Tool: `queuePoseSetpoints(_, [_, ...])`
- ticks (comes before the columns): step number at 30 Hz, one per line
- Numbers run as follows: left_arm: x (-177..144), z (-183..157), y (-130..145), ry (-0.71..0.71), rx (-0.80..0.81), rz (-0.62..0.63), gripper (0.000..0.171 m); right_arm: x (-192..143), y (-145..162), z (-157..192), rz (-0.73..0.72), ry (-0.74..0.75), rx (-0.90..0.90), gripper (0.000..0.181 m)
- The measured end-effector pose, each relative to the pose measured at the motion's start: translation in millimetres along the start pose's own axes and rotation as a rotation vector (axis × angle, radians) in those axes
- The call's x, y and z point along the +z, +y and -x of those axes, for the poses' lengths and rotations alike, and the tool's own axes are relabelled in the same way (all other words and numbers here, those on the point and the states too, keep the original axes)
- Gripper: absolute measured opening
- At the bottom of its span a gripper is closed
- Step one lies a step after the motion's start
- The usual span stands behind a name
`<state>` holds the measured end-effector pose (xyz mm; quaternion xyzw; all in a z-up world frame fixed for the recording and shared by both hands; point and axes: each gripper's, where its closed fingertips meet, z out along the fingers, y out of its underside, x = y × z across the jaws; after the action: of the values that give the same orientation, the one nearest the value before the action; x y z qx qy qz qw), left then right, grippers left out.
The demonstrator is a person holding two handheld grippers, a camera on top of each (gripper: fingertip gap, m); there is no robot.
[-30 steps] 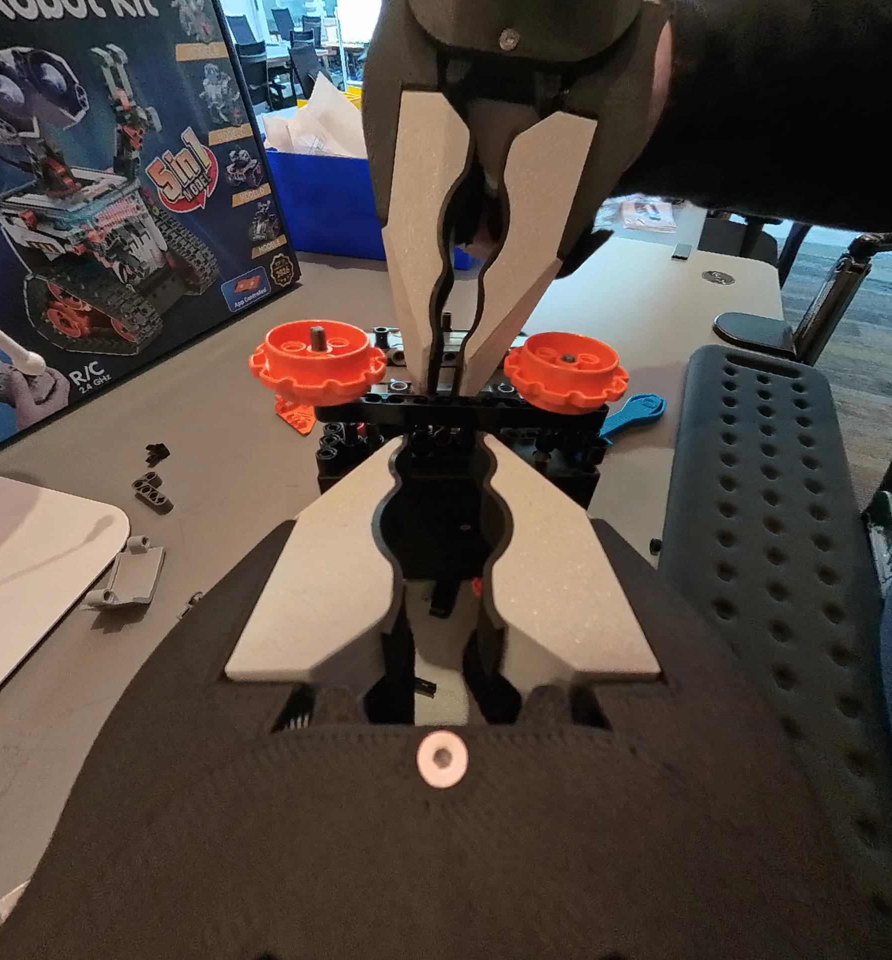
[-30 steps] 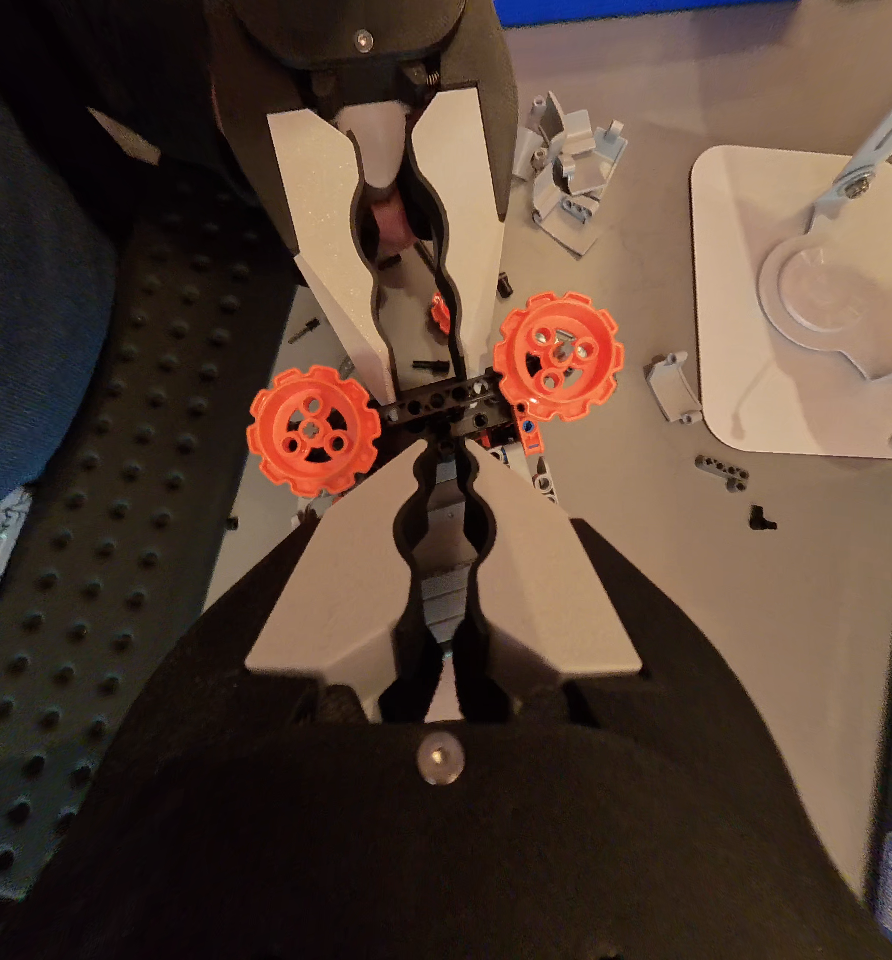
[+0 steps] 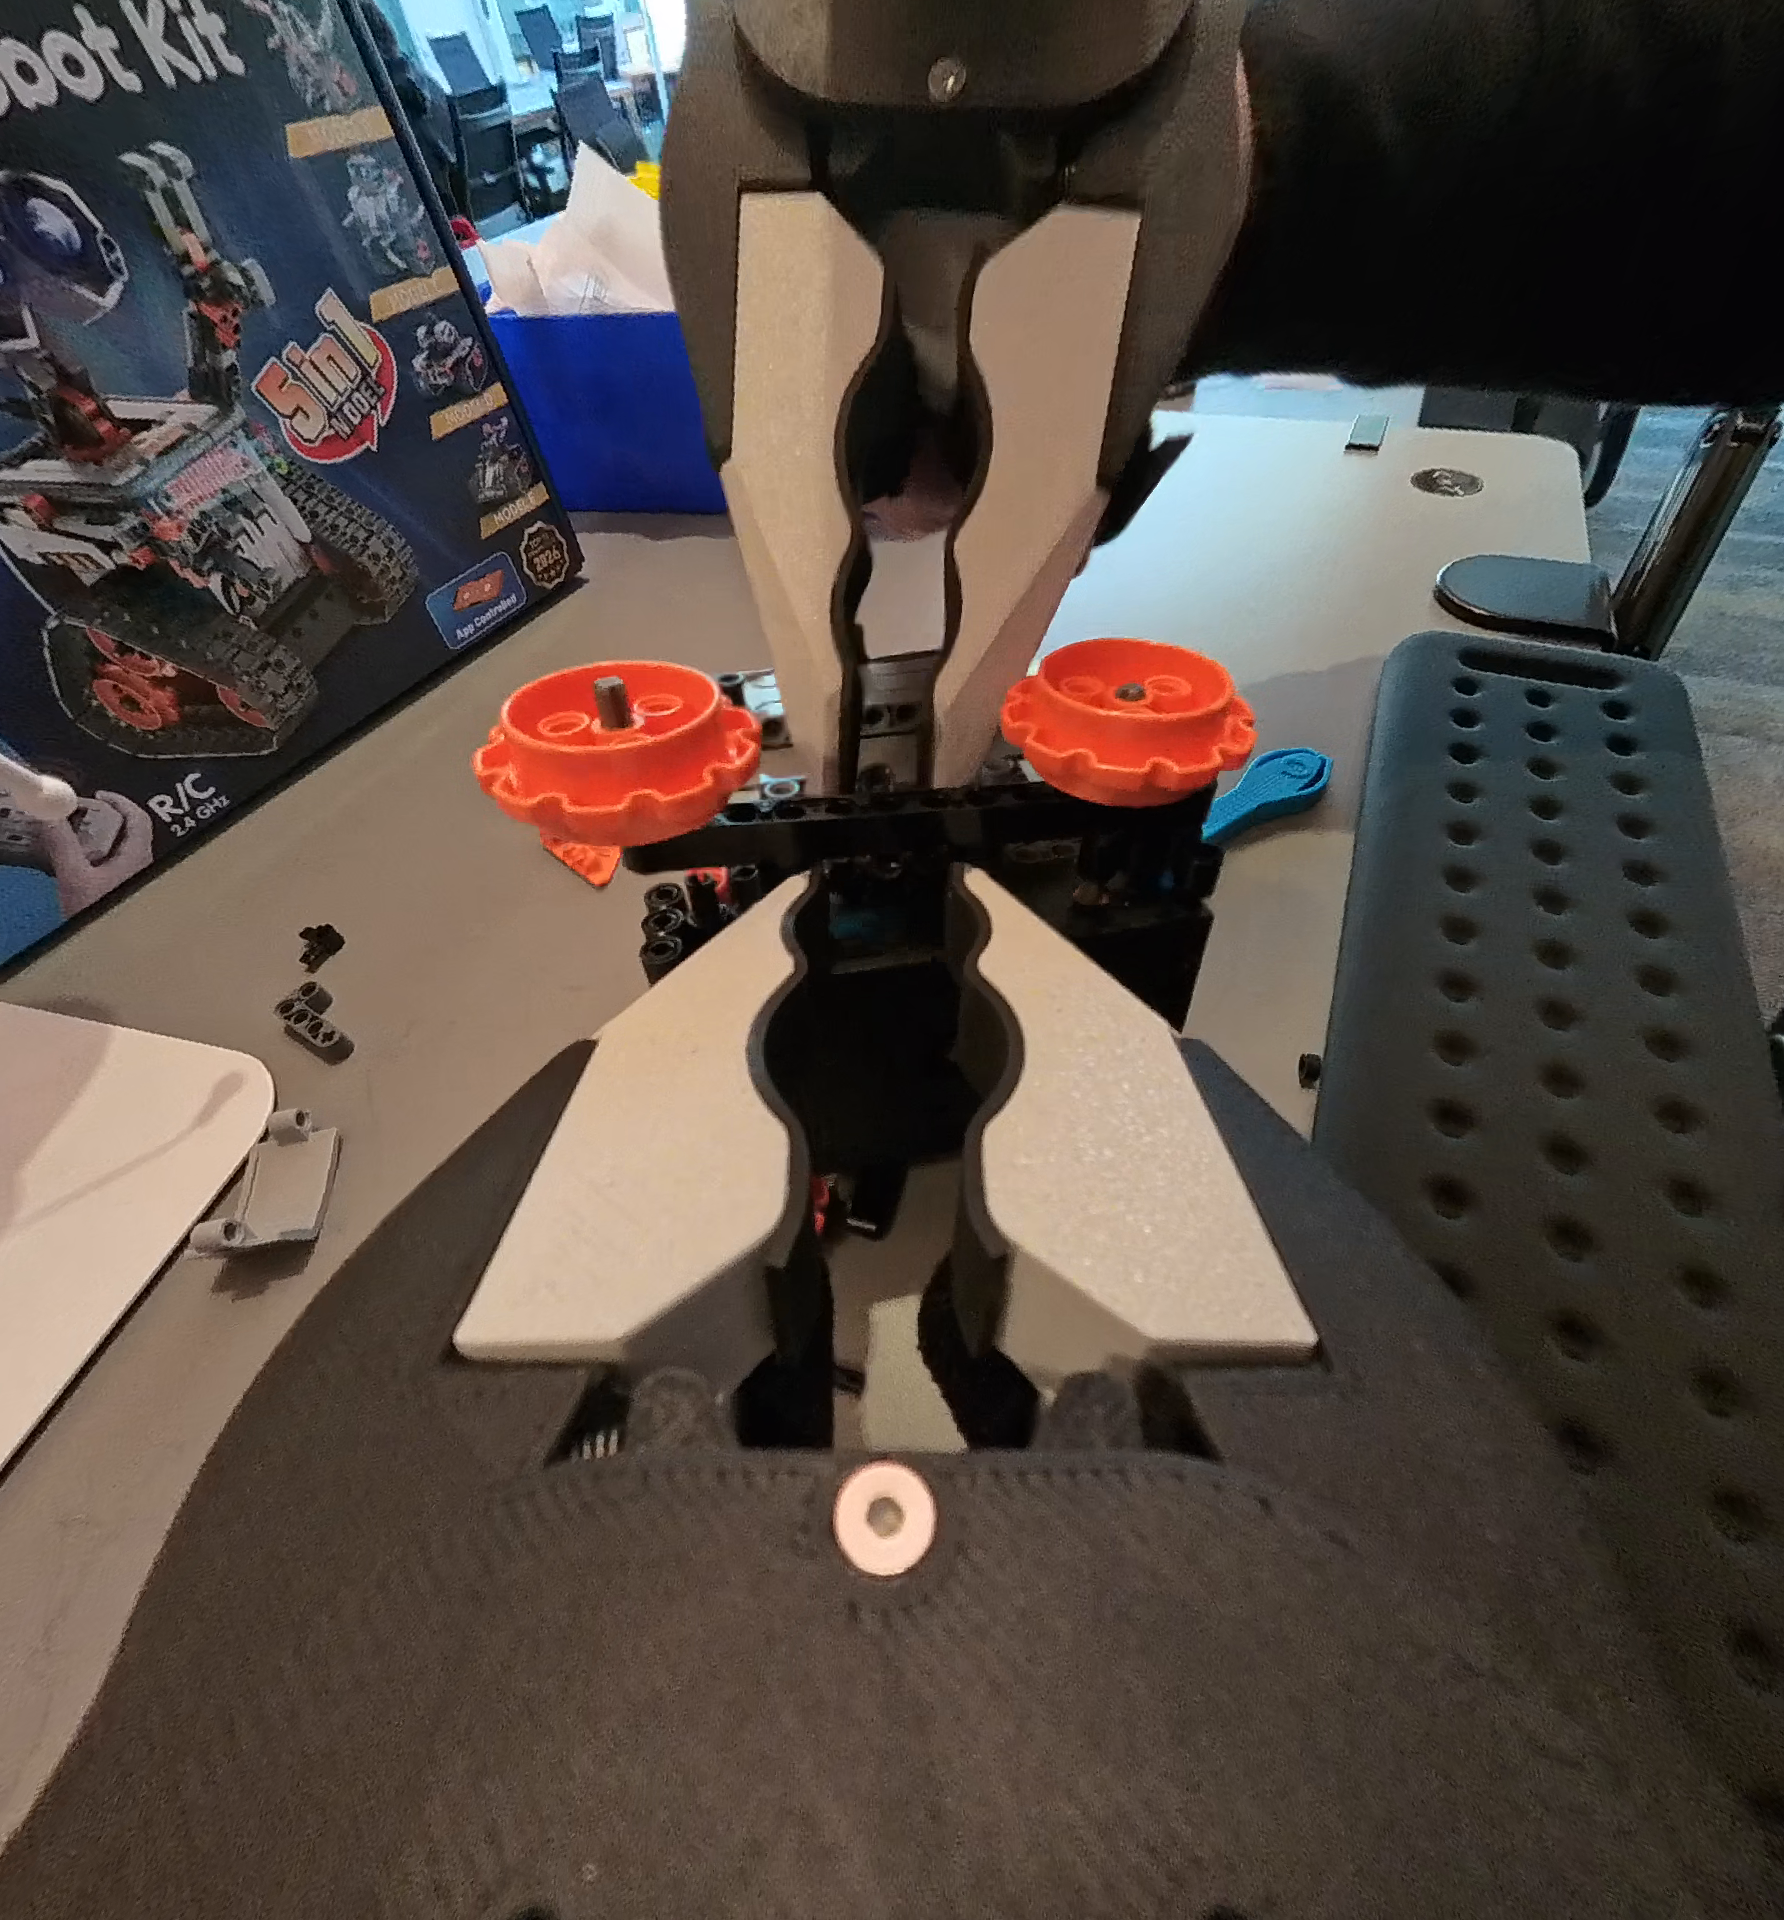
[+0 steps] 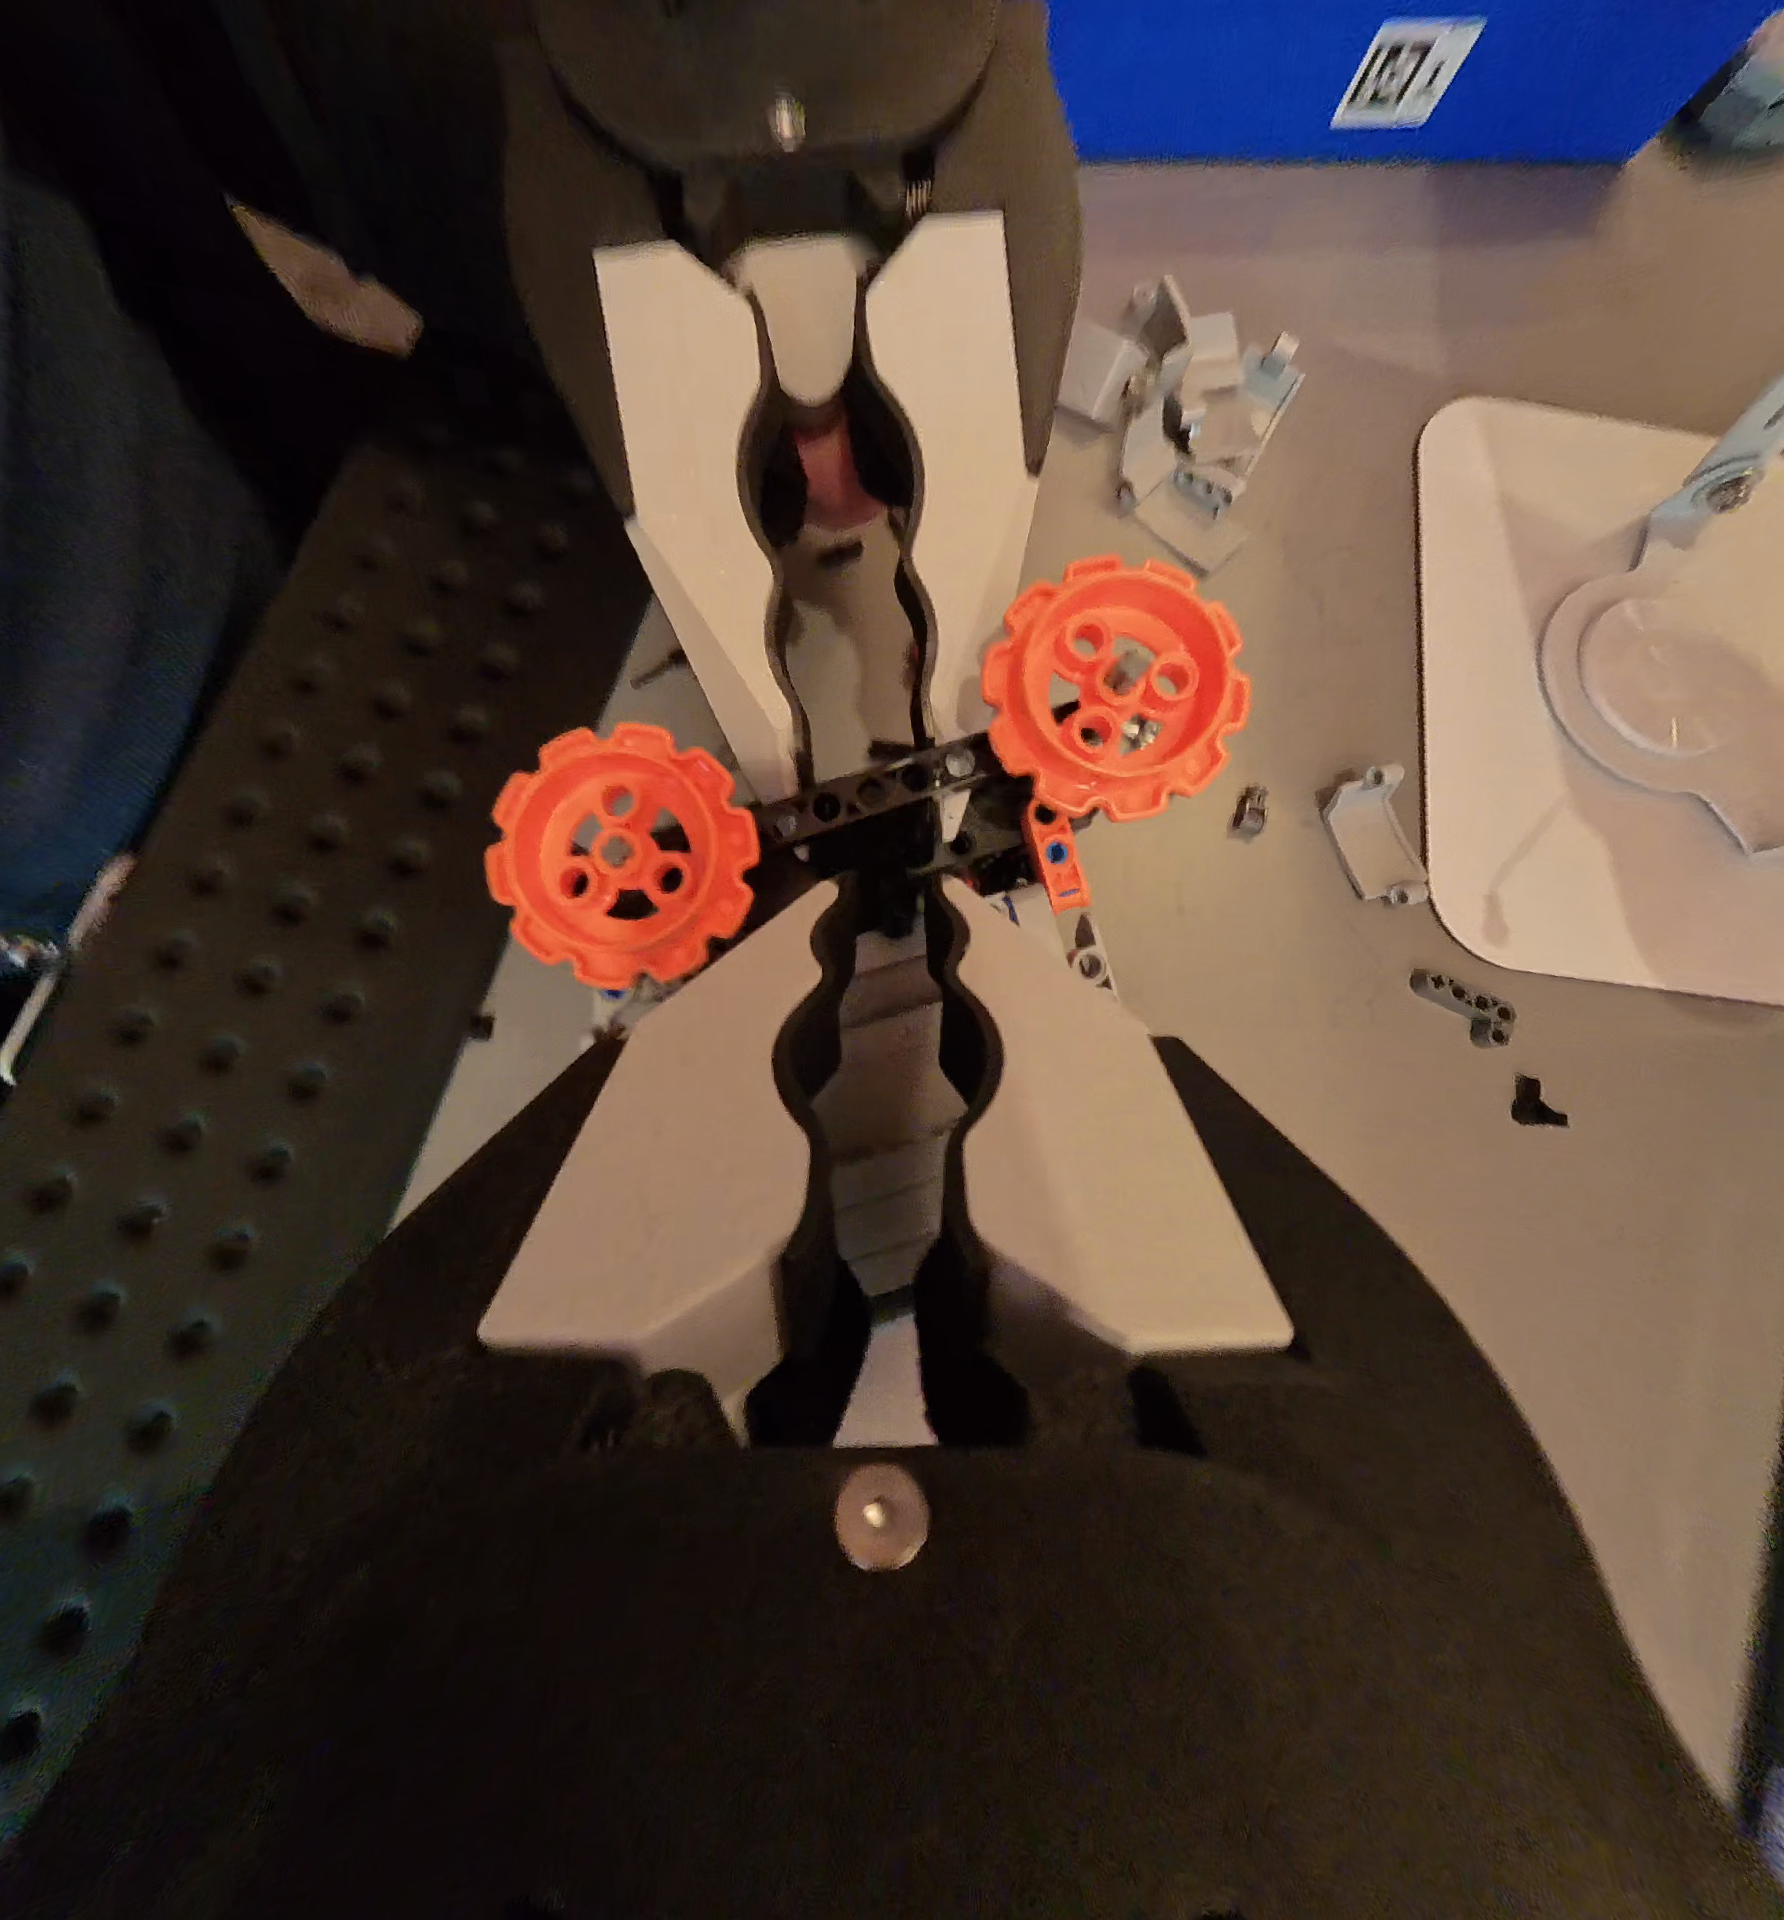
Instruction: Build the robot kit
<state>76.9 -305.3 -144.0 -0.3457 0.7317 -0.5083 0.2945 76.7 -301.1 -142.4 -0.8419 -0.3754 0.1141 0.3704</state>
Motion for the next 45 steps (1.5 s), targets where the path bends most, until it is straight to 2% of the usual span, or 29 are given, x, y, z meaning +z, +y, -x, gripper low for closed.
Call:
queuePoseSetpoints(3, [1,-2,0,0.003,0.026,0.010,0.021,7,5,2,0.074,-0.010,-0.054,0.006])
queuePoseSetpoints(9, [-2,-3,1,0.031,0.021,0.015,0.021,8,4,3,0.079,-0.006,-0.073,0.007])
queuePoseSetpoints(17, [-4,-6,1,0.035,0.016,0.007,0.022,7,2,9,0.031,-0.029,-0.054,0.005])
queuePoseSetpoints(21, [-4,-9,4,0.029,0.000,0.022,0.030,8,2,10,-0.022,-0.068,-0.041,0.005])
queuePoseSetpoints(34, [0,-16,0,0.028,-0.094,-0.020,0.026,4,-6,18,-0.133,-0.202,-0.056,0.004])
queuePoseSetpoints(41, [1,-18,-2,0.019,-0.075,-0.031,0.022,1,-5,21,-0.147,-0.223,-0.042,0.005])
queuePoseSetpoints(44, [3,-19,-2,0.001,-0.062,-0.016,0.023,-1,-2,22,-0.107,-0.228,-0.012,0.006])
queuePoseSetpoints(45, [3,-19,-1,-0.001,-0.061,-0.010,0.023,-2,1,20,-0.081,-0.213,-0.003,0.012])
